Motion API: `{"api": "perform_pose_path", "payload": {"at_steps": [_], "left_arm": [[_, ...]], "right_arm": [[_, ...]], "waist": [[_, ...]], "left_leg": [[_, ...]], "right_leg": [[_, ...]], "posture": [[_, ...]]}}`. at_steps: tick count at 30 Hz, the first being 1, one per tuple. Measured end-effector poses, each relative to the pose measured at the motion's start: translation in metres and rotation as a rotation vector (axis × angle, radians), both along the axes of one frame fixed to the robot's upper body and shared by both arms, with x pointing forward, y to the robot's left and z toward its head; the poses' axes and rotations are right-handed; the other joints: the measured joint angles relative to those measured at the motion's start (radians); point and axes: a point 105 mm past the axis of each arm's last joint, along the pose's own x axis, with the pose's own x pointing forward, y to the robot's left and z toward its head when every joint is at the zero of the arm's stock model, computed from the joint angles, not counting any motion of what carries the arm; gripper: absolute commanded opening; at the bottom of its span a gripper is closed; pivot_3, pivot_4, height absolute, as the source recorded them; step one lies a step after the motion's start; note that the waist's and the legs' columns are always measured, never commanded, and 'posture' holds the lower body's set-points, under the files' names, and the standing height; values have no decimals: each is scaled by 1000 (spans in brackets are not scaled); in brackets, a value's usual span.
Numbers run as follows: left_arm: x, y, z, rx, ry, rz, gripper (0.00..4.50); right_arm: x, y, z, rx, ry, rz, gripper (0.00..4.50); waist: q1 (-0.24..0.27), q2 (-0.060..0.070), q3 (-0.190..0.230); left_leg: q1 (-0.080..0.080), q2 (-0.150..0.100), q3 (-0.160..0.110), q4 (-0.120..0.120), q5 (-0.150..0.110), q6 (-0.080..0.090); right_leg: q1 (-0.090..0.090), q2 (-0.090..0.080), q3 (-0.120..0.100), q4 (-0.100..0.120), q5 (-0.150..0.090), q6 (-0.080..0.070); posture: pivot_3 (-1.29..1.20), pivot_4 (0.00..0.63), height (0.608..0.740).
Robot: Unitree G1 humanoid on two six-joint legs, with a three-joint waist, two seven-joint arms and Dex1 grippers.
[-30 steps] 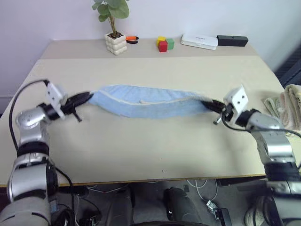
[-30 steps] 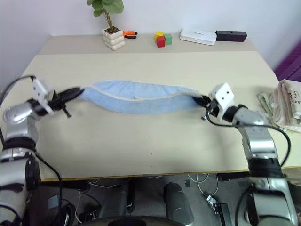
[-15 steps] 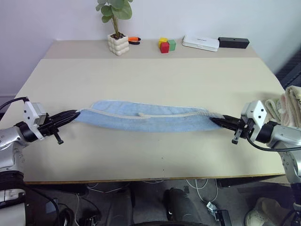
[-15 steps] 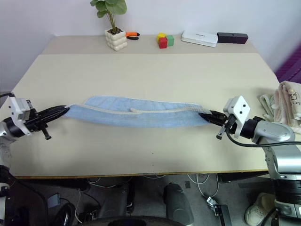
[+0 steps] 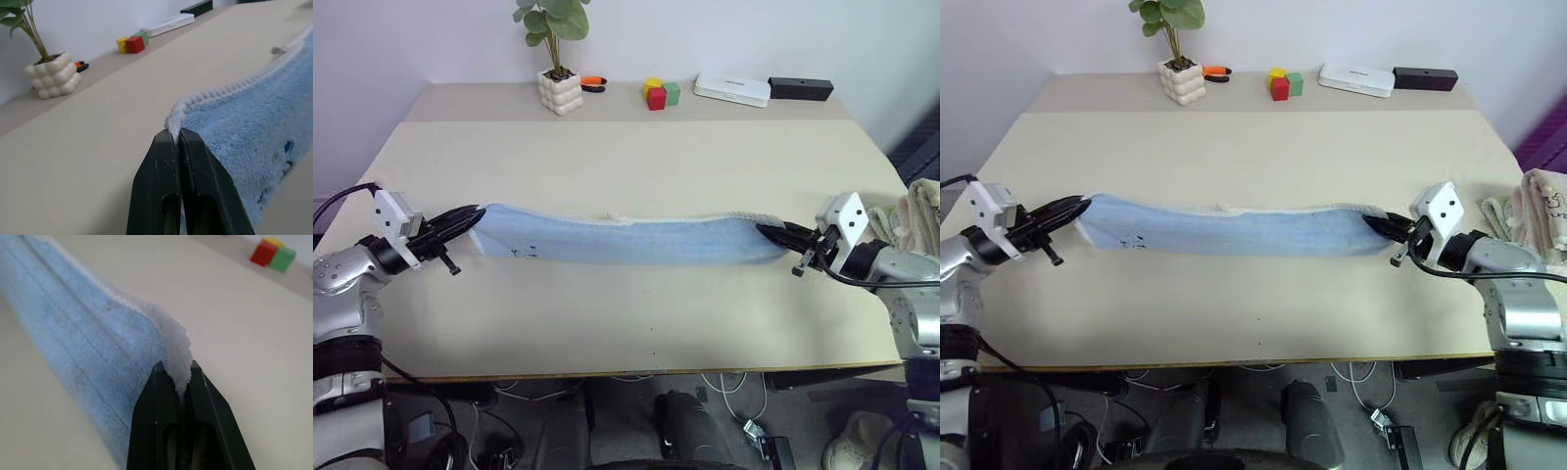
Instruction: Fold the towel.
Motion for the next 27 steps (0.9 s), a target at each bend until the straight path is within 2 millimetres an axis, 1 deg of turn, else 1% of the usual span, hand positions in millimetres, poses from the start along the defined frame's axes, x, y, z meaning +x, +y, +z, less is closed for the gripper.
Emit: {"api": "perform_pose_path", "payload": {"at_steps": [6,10,12,16,21,25,27], "left_arm": [[17,-2,-12,10,20,30,0],[24,-4,-19,11,27,59,0],[27,-5,-22,8,31,69,0],[33,-8,-28,17,40,95,0],[38,-6,-32,15,55,134,0],[40,-5,-40,-10,110,150,0],[41,-5,-45,-36,153,154,663]], "right_arm": [[10,1,-6,-49,-15,-35,45],[14,1,-17,-80,-7,-60,45],[16,1,-17,-89,-13,-69,45],[21,4,-11,-97,-40,-74,45],[23,7,-24,-106,-5,-75,45],[23,6,-25,-114,-1,-80,45],[23,7,-26,-112,7,-73,604]], "waist": [[0,0,0],[0,0,0],[0,0,0],[0,0,0],[0,0,0],[-1,0,0],[-1,0,0]], "left_leg": [[0,0,0,0,0,0],[0,0,0,0,0,0],[0,0,0,0,0,0],[0,0,0,0,0,0],[0,0,0,0,0,0],[0,0,0,0,0,0],[0,0,0,0,0,0]], "right_leg": [[0,0,0,0,0,0],[0,0,0,0,0,0],[0,0,0,0,0,0],[0,0,0,0,0,0],[0,0,0,0,0,0],[0,0,0,0,0,0],[0,0,0,0,0,0]], "posture": [[0,150,740],[0,150,740],[0,150,740],[0,150,740],[0,150,740],[0,150,740],[0,150,740]]}}
